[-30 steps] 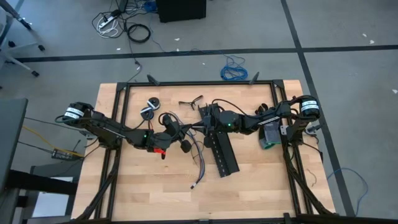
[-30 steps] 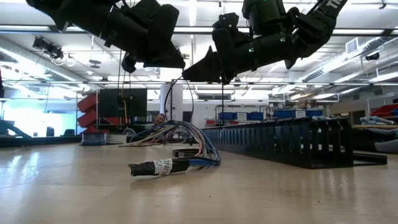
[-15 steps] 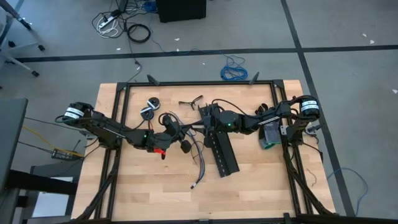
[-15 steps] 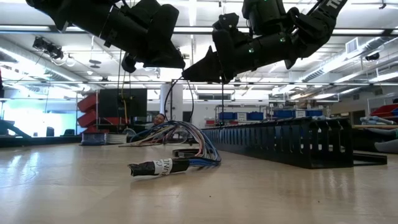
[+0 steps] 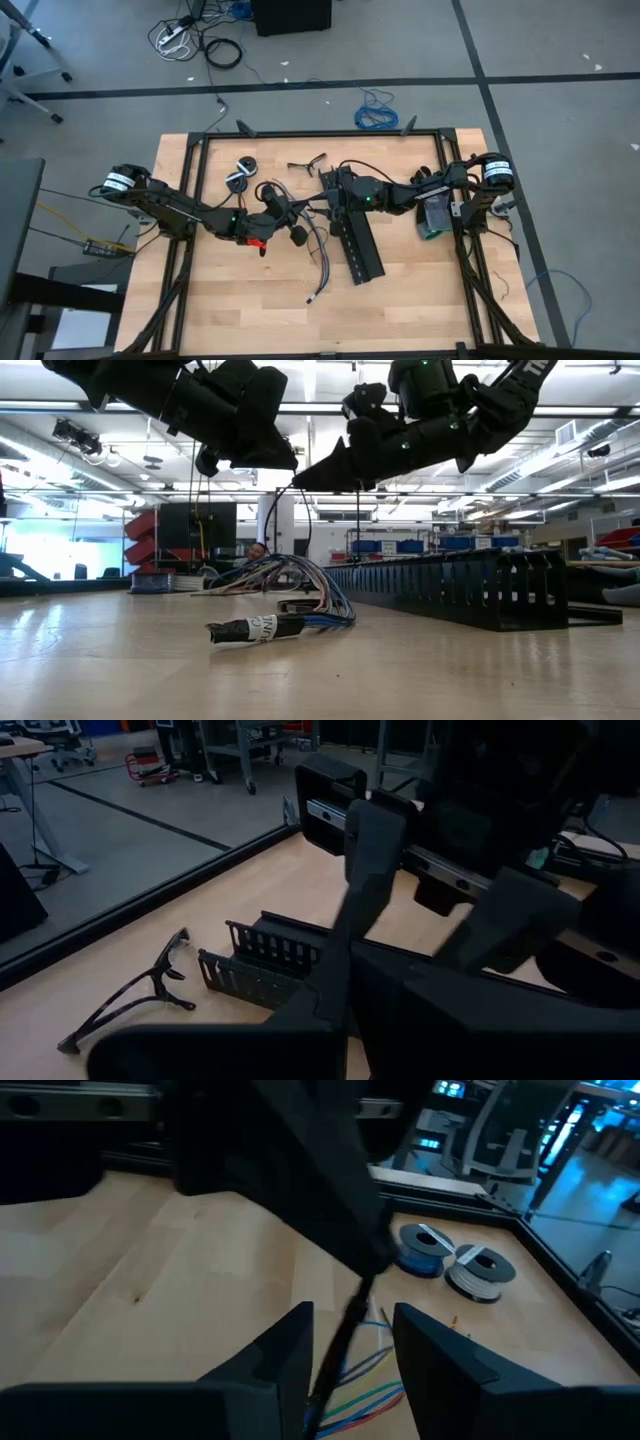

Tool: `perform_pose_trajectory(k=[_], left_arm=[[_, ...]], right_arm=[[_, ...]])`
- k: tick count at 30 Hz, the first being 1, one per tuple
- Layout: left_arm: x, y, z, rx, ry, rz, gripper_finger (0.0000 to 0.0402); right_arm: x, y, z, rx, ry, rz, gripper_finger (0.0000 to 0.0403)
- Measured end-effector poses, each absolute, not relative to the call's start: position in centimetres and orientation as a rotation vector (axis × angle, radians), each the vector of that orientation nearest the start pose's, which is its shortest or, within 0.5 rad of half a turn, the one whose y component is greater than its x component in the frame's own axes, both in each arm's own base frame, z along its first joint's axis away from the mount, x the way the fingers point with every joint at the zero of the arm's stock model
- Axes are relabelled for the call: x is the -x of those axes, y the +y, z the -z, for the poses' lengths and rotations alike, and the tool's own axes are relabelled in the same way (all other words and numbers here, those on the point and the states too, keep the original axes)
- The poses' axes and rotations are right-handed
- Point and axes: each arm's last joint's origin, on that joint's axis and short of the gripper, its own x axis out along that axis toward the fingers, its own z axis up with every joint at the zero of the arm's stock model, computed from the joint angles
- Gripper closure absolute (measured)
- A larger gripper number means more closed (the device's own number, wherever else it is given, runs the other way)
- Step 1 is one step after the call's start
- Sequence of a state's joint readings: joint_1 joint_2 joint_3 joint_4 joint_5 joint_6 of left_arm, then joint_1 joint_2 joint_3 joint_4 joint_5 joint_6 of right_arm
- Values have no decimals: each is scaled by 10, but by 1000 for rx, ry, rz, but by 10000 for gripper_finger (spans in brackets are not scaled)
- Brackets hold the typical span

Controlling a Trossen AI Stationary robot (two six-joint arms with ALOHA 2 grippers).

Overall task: Ziptie cables
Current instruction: Wrap the black zip tie on the cable

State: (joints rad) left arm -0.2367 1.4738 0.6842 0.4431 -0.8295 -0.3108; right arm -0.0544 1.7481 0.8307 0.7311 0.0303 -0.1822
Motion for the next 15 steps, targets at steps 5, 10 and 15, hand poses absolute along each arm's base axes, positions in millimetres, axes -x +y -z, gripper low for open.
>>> perform_pose_trajectory(k=[5,10,15], left_arm=[[-289,-48,-205,125,207,-627,401],[-289,-48,-205,128,206,-627,402],[-289,-48,-205,128,205,-628,401]], right_arm=[[-358,-21,-189,167,178,72,270],[-358,-21,-189,130,176,75,270],[-358,-21,-190,117,161,79,279]])
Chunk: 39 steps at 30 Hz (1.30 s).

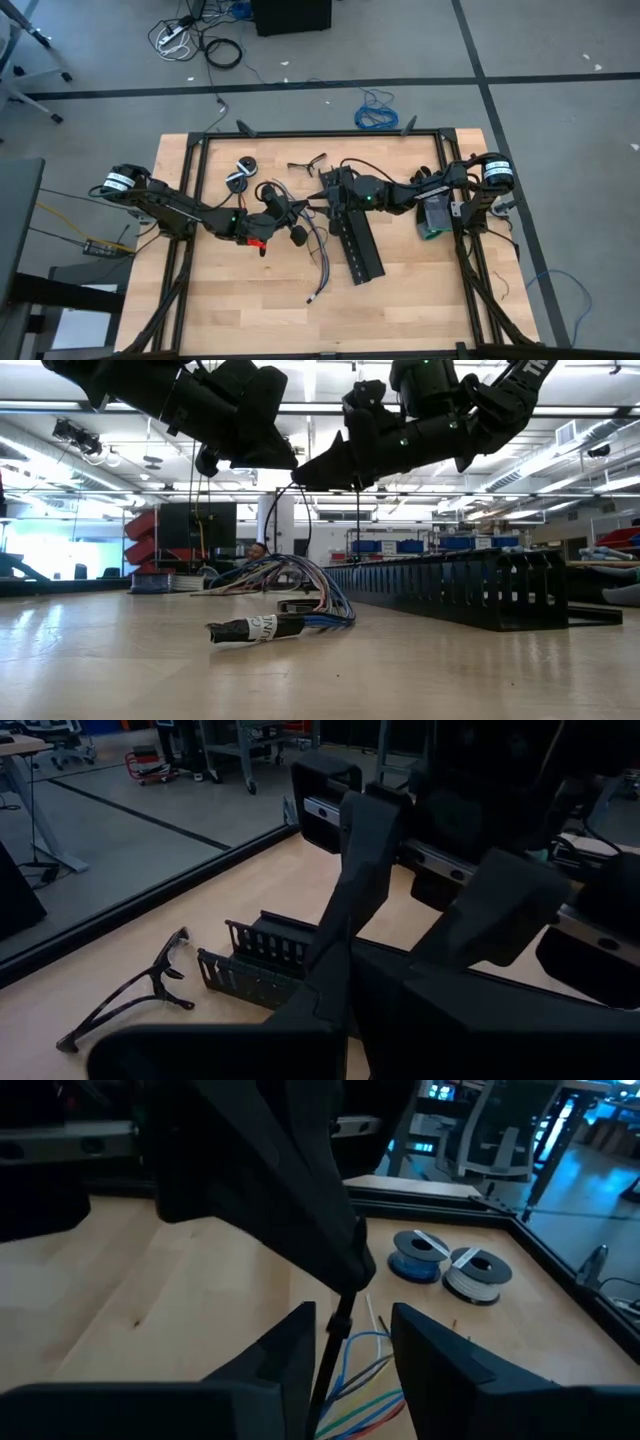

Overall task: Ziptie cables
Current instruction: Wrap the black zip tie on the cable

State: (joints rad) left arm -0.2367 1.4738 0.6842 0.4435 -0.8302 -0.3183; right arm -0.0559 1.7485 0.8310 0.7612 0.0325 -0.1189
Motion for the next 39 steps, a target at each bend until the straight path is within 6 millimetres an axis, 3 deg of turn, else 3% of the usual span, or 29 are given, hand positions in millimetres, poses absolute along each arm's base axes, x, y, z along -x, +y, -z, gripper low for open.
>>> perform_pose_trajectory(k=[8,17,24,39], left_arm=[[-289,-48,-205,128,205,-628,401],[-288,-48,-205,126,208,-632,402],[-288,-47,-204,120,218,-632,401],[-288,-47,-199,101,256,-632,402]], right_arm=[[-358,-21,-190,106,161,97,292],[-369,-23,-162,82,150,108,304],[-369,-24,-164,85,145,108,326],[-368,-28,-168,40,143,77,261]])
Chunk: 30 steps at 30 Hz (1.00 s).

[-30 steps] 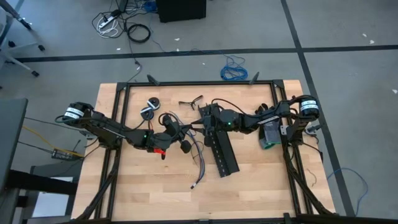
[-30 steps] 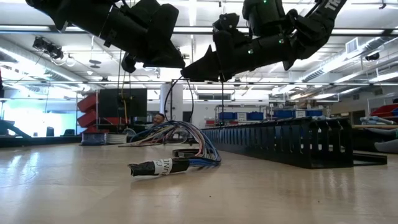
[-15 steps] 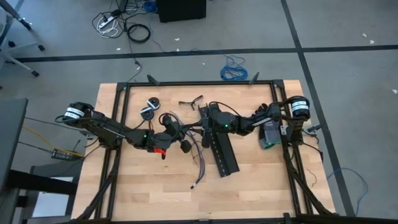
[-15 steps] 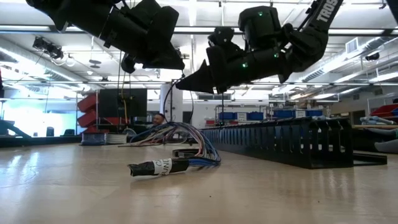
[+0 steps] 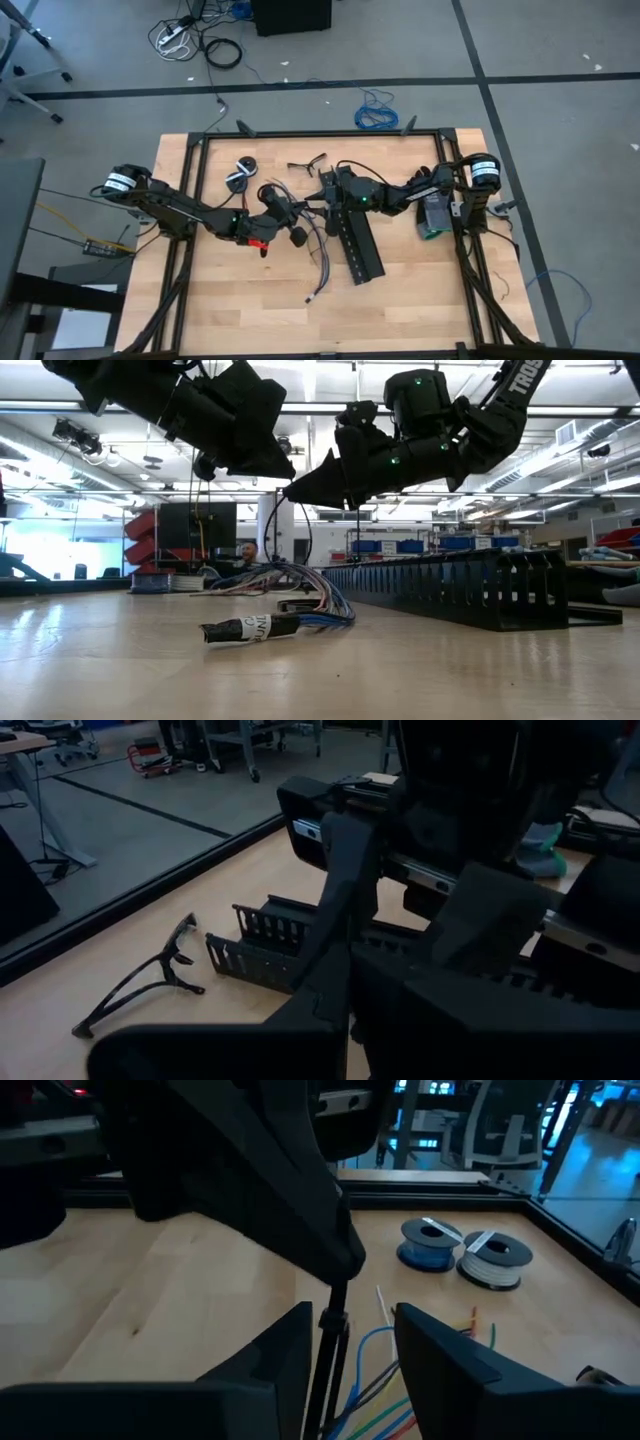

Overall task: Ziptie cables
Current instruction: Wrap the black zip tie on the cable

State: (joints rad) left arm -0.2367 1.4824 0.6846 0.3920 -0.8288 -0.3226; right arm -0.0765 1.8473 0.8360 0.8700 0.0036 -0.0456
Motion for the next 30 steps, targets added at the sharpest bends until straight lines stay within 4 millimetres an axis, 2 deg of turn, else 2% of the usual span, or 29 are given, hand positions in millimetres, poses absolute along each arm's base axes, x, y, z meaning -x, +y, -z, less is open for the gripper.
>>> perform_pose_trajectory(k=[6,15,30], left_arm=[[-292,-48,-188,90,276,-641,402],[-294,-47,-190,84,247,-643,402],[-294,-47,-190,81,253,-647,402]], right_arm=[[-368,-28,-168,40,144,77,256],[-367,-28,-167,38,162,80,271],[-367,-30,-167,41,163,97,347]])
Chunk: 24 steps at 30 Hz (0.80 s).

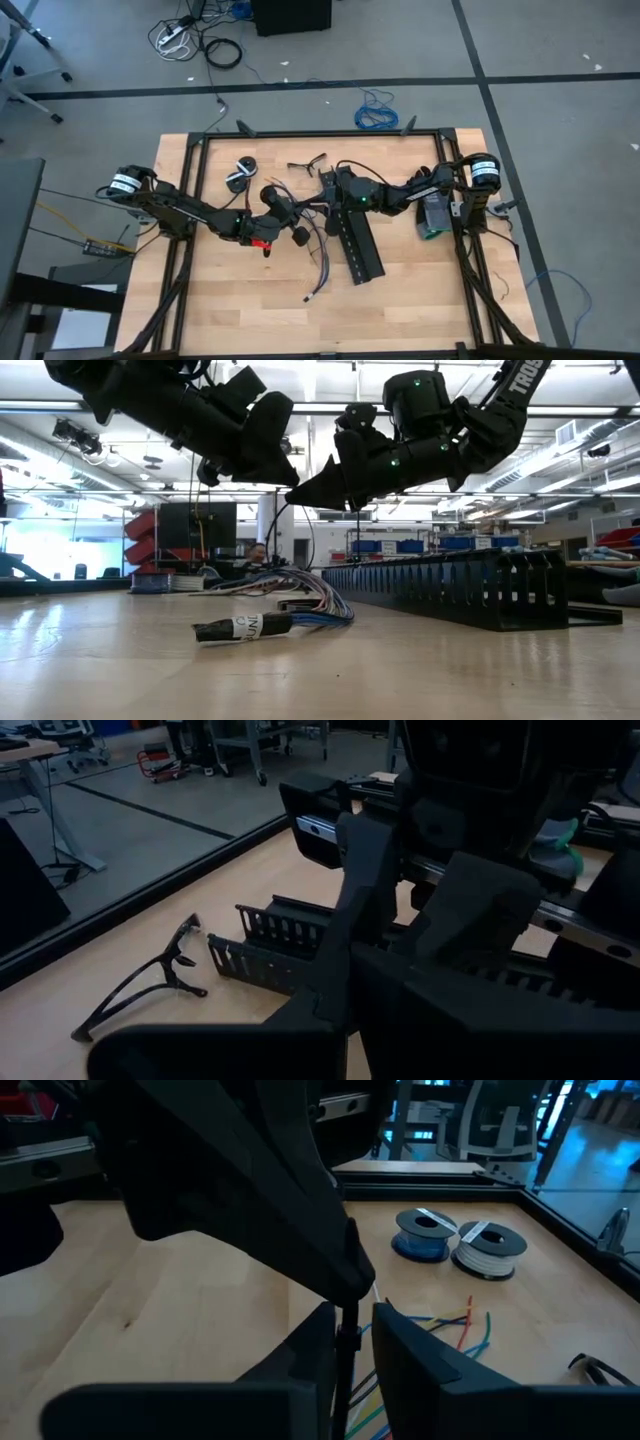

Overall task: Ziptie cables
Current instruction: Wrap the black zip tie on the cable

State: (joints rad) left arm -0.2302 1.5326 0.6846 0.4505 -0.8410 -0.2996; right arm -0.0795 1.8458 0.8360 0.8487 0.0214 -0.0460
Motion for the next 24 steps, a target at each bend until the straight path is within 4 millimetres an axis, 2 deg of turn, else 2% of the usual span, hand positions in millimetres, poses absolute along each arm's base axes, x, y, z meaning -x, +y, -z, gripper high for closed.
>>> perform_pose_trajectory(k=[7,24], left_arm=[[-294,-47,-190,82,253,-647,401],[-295,-49,-195,82,215,-629,402]], right_arm=[[-367,-30,-167,51,164,96,391],[-366,-30,-161,40,224,100,392]])
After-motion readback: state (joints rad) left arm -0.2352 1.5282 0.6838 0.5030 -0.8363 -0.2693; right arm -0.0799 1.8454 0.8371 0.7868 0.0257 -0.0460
